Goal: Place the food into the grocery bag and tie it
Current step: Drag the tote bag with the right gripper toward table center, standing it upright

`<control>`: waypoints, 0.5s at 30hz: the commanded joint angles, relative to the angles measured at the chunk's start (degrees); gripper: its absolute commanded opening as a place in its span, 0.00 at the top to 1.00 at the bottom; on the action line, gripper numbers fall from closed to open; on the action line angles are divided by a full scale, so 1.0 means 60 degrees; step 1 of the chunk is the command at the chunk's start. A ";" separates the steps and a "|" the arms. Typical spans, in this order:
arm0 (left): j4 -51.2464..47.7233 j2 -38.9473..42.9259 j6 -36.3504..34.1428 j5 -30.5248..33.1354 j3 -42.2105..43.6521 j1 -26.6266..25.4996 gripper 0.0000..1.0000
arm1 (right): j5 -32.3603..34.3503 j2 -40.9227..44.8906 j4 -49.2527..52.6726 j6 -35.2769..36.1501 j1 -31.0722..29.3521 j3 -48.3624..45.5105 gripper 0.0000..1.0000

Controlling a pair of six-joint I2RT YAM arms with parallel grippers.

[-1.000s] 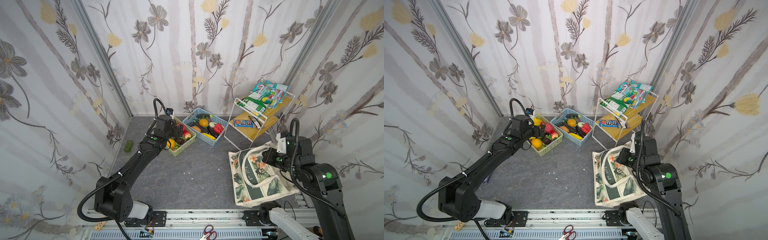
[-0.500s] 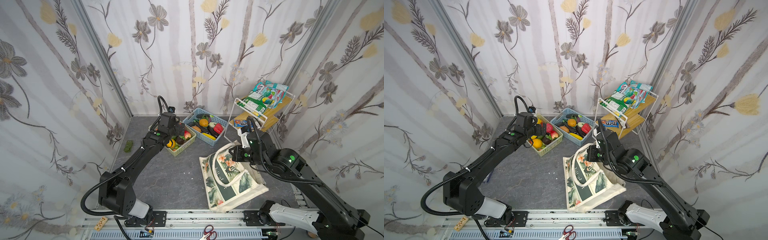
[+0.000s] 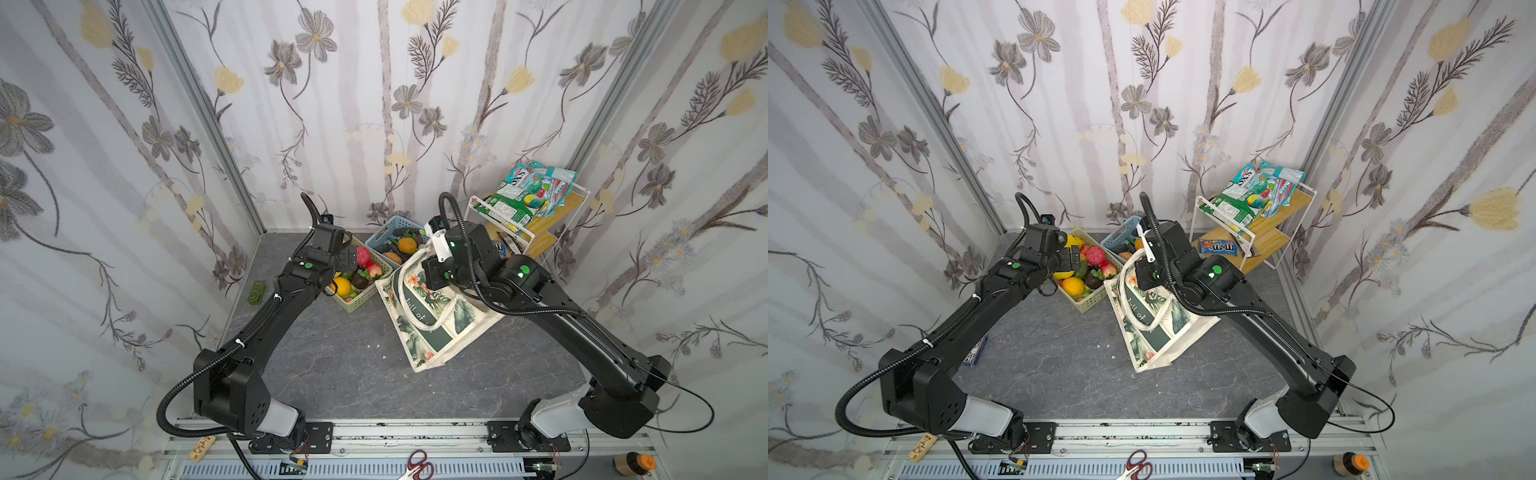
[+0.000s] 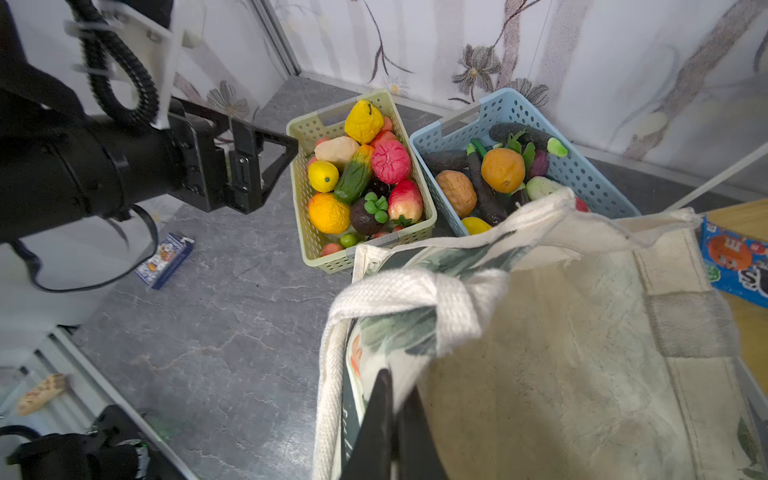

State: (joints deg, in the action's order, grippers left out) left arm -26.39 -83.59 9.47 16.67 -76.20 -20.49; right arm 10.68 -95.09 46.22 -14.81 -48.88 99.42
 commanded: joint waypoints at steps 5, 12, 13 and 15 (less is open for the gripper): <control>-0.0407 0.0134 0.0842 -0.0214 -0.0067 0.0445 0.00 | 0.2960 -0.1978 0.0647 0.1646 -0.1219 0.0548 0.99; -0.0669 0.0141 0.0897 -0.0303 -0.0187 0.0531 0.00 | 0.2571 -0.2433 0.0380 0.1625 -0.2051 0.0364 0.87; -0.0697 0.0123 0.0896 -0.0302 -0.0212 0.0540 0.00 | 0.2320 -0.2433 0.0322 0.1554 -0.2135 0.0364 0.82; -0.0721 0.0104 0.0896 -0.0302 -0.0218 0.0542 0.00 | 0.1776 -0.2410 0.0226 0.1306 -0.2245 0.0383 0.67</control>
State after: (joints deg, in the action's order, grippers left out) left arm -29.80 -82.96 13.91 14.76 -76.82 -17.34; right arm 24.32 -109.43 49.74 -5.91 -61.71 101.69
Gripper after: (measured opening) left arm 0.996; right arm 0.281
